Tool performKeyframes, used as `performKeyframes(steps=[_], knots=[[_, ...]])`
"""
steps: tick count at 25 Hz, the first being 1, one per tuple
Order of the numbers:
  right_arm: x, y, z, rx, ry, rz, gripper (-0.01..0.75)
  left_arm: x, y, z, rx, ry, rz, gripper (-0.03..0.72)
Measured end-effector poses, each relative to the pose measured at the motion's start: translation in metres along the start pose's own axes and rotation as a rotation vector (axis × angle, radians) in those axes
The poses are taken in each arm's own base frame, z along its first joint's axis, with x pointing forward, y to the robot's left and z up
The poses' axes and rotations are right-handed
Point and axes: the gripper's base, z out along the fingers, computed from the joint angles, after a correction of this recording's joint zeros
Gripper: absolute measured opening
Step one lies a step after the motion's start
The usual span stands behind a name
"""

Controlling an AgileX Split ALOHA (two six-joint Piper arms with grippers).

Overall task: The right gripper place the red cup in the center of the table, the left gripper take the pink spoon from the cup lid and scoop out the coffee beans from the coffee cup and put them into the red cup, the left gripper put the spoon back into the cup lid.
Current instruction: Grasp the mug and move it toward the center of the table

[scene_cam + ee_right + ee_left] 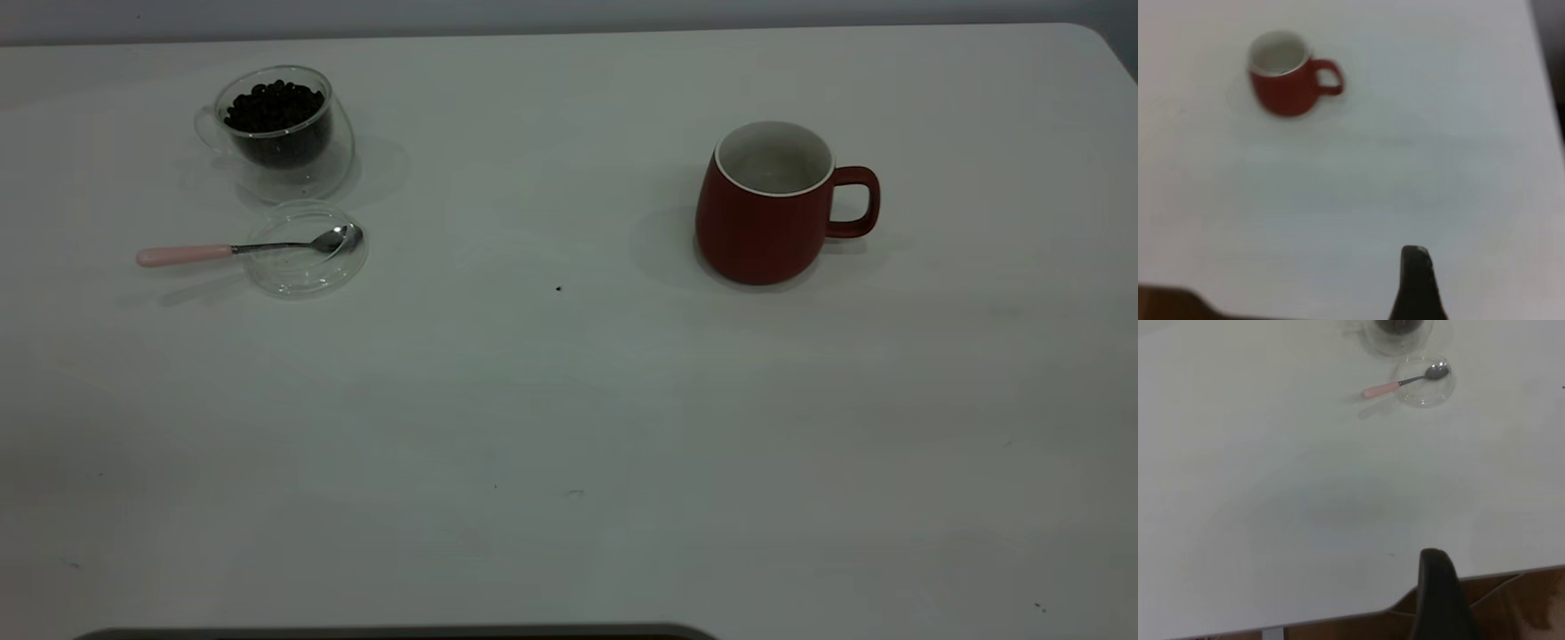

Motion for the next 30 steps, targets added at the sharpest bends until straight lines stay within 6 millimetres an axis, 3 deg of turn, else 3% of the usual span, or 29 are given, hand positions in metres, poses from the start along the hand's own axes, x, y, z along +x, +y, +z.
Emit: performKeyframes(steps=[4, 7, 13, 16, 22, 30], knots=[[-0.024, 0.001, 0.017, -0.034, 0.084, -0.062, 0.591, 0.0, 0.0, 0.0, 0.0, 0.0, 0.0, 0.505], [-0.051, -0.002, 0.041, -0.036, 0.125, -0.138, 0.592, 0.0, 0.0, 0.0, 0.0, 0.0, 0.0, 0.505], [-0.103, -0.007, 0.116, -0.084, 0.215, -0.263, 0.592, 0.0, 0.0, 0.0, 0.0, 0.0, 0.0, 0.505], [-0.119, -0.006, 0.16, -0.161, 0.258, -0.289, 0.592, 0.0, 0.0, 0.0, 0.0, 0.0, 0.0, 0.505], [-0.119, -0.001, 0.245, -0.341, 0.357, -0.376, 0.591, 0.0, 0.0, 0.0, 0.0, 0.0, 0.0, 0.505], [-0.104, -0.002, 0.346, -0.486, 0.293, -0.619, 0.591, 0.0, 0.0, 0.0, 0.0, 0.0, 0.0, 0.505]])
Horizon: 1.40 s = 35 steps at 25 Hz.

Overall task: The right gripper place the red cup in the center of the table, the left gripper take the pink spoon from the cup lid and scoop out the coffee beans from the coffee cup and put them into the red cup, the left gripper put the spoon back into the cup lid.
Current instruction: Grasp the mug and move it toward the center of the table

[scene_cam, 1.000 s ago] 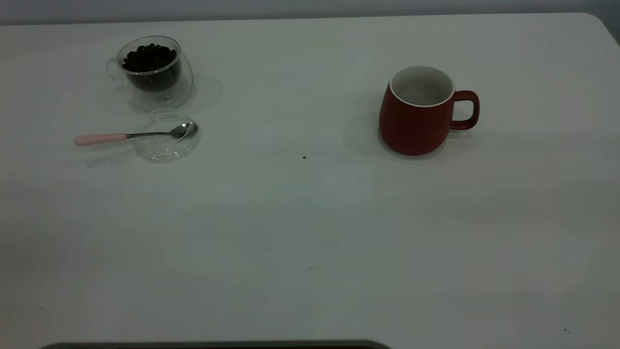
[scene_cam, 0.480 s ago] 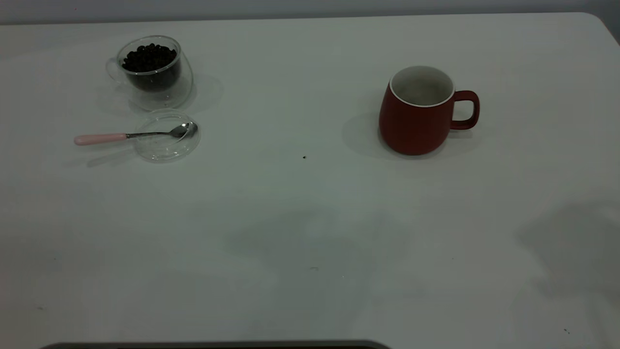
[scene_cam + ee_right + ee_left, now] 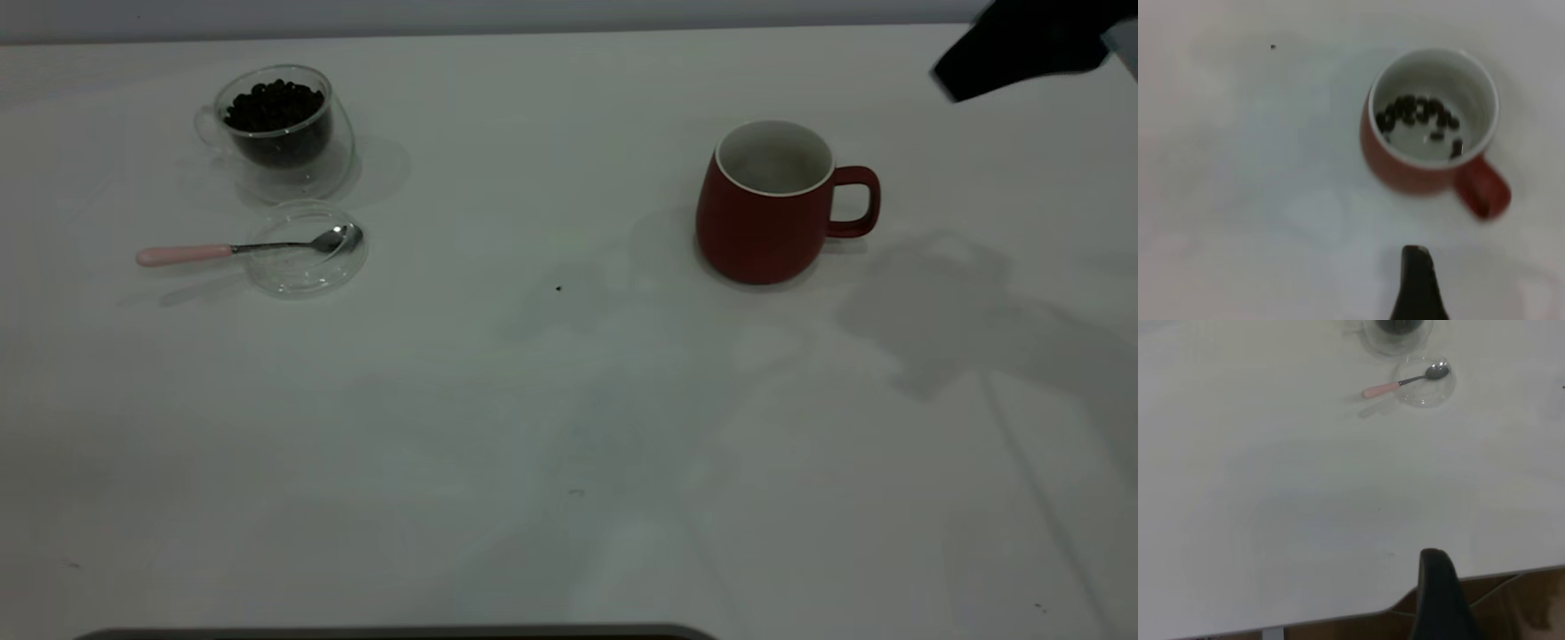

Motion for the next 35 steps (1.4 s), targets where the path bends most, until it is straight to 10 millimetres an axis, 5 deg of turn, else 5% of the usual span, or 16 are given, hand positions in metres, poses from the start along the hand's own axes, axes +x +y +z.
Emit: performKeyframes(steps=[5, 9, 24, 35], knots=[[0.007, -0.02, 0.052, -0.042, -0.027, -0.195, 0.591, 0.0, 0.0, 0.0, 0.0, 0.0, 0.0, 0.505], [0.016, -0.03, 0.085, -0.067, -0.018, -0.165, 0.591, 0.0, 0.0, 0.0, 0.0, 0.0, 0.0, 0.505], [0.04, -0.034, 0.132, -0.12, 0.022, -0.112, 0.591, 0.0, 0.0, 0.0, 0.0, 0.0, 0.0, 0.505], [-0.004, -0.001, 0.171, -0.166, -0.03, -0.211, 0.591, 0.0, 0.0, 0.0, 0.0, 0.0, 0.0, 0.505]])
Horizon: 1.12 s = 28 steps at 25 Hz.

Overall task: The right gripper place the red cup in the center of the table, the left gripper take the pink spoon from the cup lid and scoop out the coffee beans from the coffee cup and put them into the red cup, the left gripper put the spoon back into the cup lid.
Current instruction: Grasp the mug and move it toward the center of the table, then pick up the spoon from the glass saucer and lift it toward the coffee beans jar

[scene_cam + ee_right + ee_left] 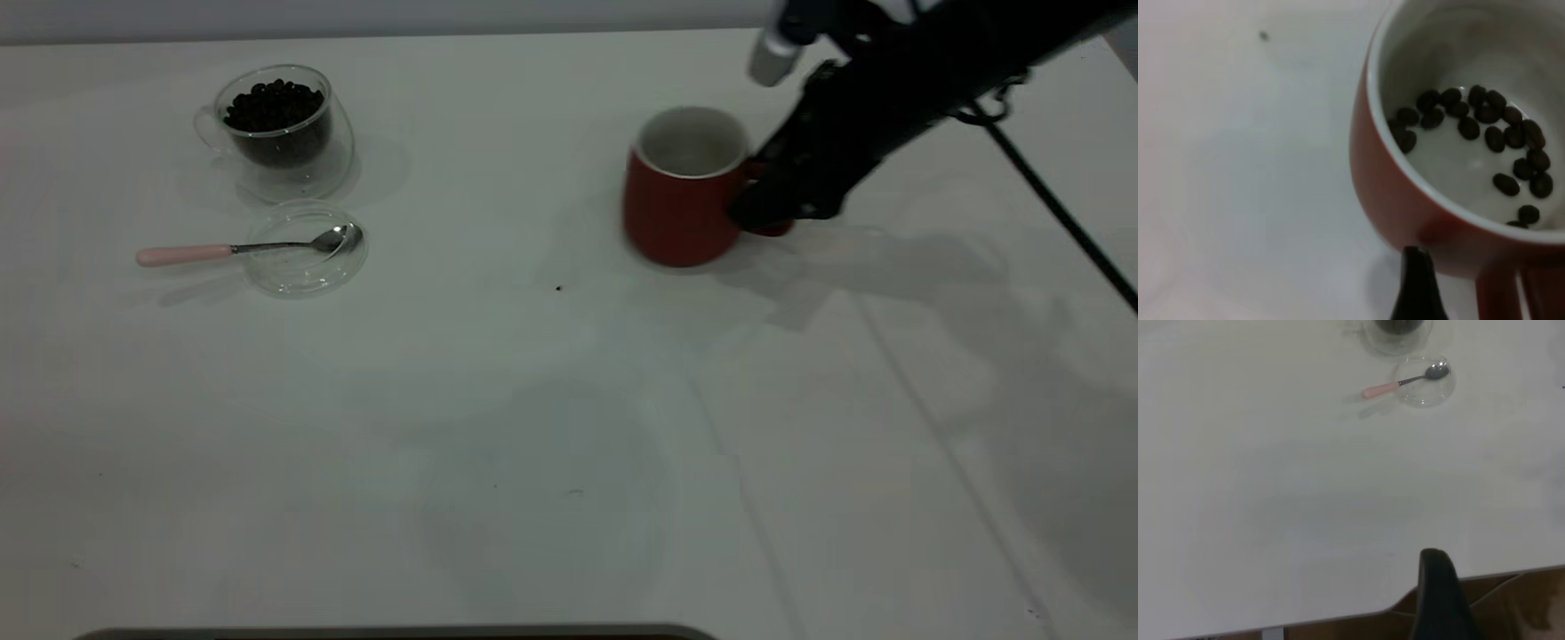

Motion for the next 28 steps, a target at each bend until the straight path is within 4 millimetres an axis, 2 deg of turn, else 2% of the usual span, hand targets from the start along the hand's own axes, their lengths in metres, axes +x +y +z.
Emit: performKeyframes(steps=[11, 17, 18, 19, 22, 25, 28], knots=[[-0.062, 0.021, 0.041, -0.011, -0.103, -0.069, 0.591, 0.0, 0.0, 0.0, 0.0, 0.0, 0.0, 0.505], [-0.071, 0.029, 0.045, -0.012, -0.111, -0.079, 0.591, 0.0, 0.0, 0.0, 0.0, 0.0, 0.0, 0.505], [-0.072, 0.009, 0.014, 0.032, -0.106, -0.031, 0.591, 0.0, 0.0, 0.0, 0.0, 0.0, 0.0, 0.505], [-0.072, 0.009, 0.014, 0.032, -0.106, -0.031, 0.591, 0.0, 0.0, 0.0, 0.0, 0.0, 0.0, 0.505], [-0.081, 0.0, -0.029, 0.077, -0.135, 0.159, 0.591, 0.0, 0.0, 0.0, 0.0, 0.0, 0.0, 0.505], [-0.093, 0.014, -0.075, 0.063, -0.16, 0.423, 0.591, 0.0, 0.0, 0.0, 0.0, 0.0, 0.0, 0.505], [-0.098, 0.048, -0.127, -0.014, -0.096, 0.558, 0.591, 0.0, 0.0, 0.0, 0.0, 0.0, 0.0, 0.505]])
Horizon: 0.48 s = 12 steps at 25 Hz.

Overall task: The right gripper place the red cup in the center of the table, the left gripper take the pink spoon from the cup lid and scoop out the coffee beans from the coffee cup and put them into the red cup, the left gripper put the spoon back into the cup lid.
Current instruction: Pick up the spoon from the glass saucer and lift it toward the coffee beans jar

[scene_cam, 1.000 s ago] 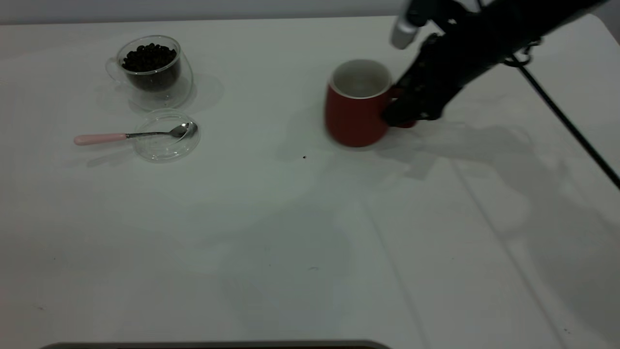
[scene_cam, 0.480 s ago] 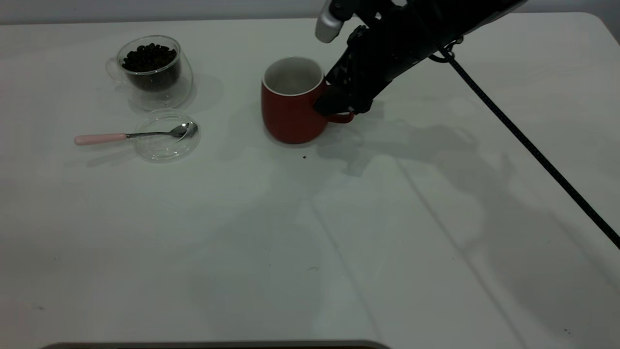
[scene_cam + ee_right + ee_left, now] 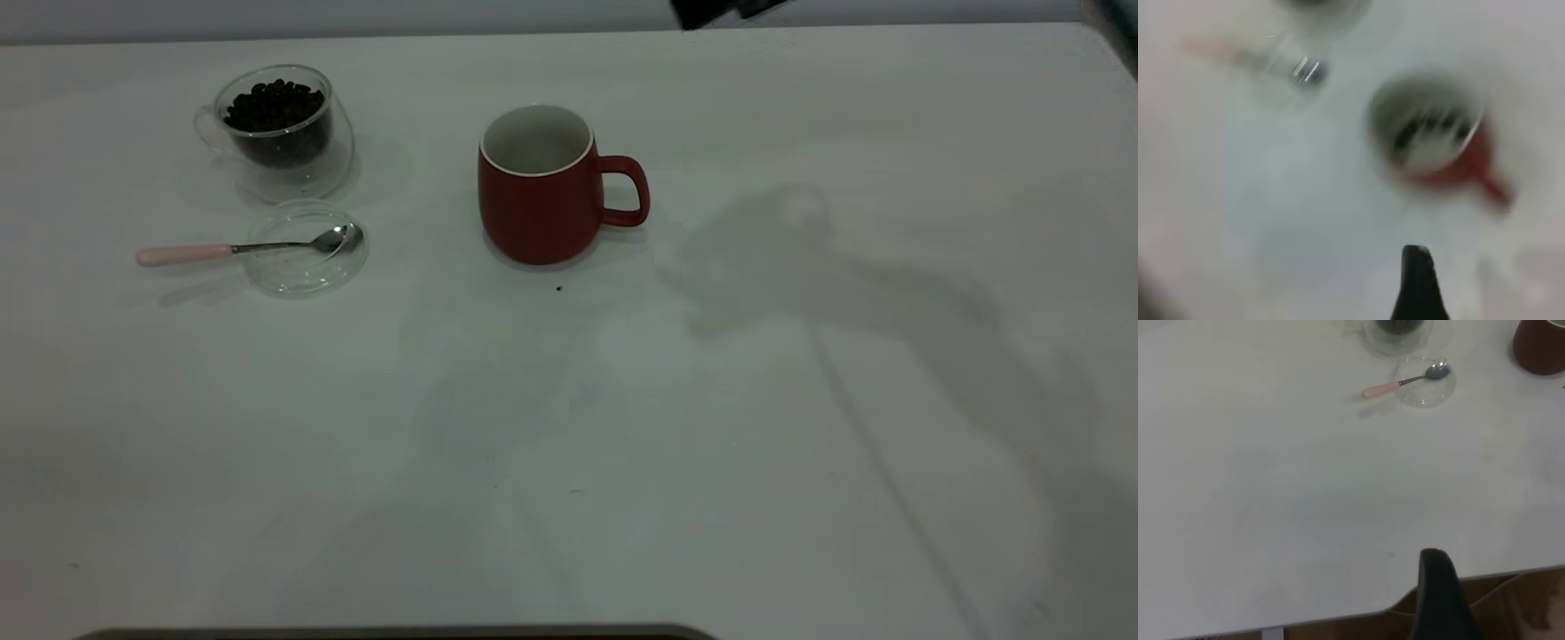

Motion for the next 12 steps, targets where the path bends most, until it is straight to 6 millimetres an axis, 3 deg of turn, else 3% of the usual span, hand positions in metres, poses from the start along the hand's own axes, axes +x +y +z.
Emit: performKeyframes(steps=[3, 6, 12], knots=[[0.033, 0.027, -0.047, 0.02, 0.211, 0.095, 0.591, 0.0, 0.0, 0.0, 0.0, 0.0, 0.0, 0.505], [0.071, 0.042, -0.088, 0.15, 0.406, 0.203, 0.591, 0.0, 0.0, 0.0, 0.0, 0.0, 0.0, 0.505], [0.144, 0.061, -0.144, 0.42, 0.556, 0.329, 0.591, 0.0, 0.0, 0.0, 0.0, 0.0, 0.0, 0.505]])
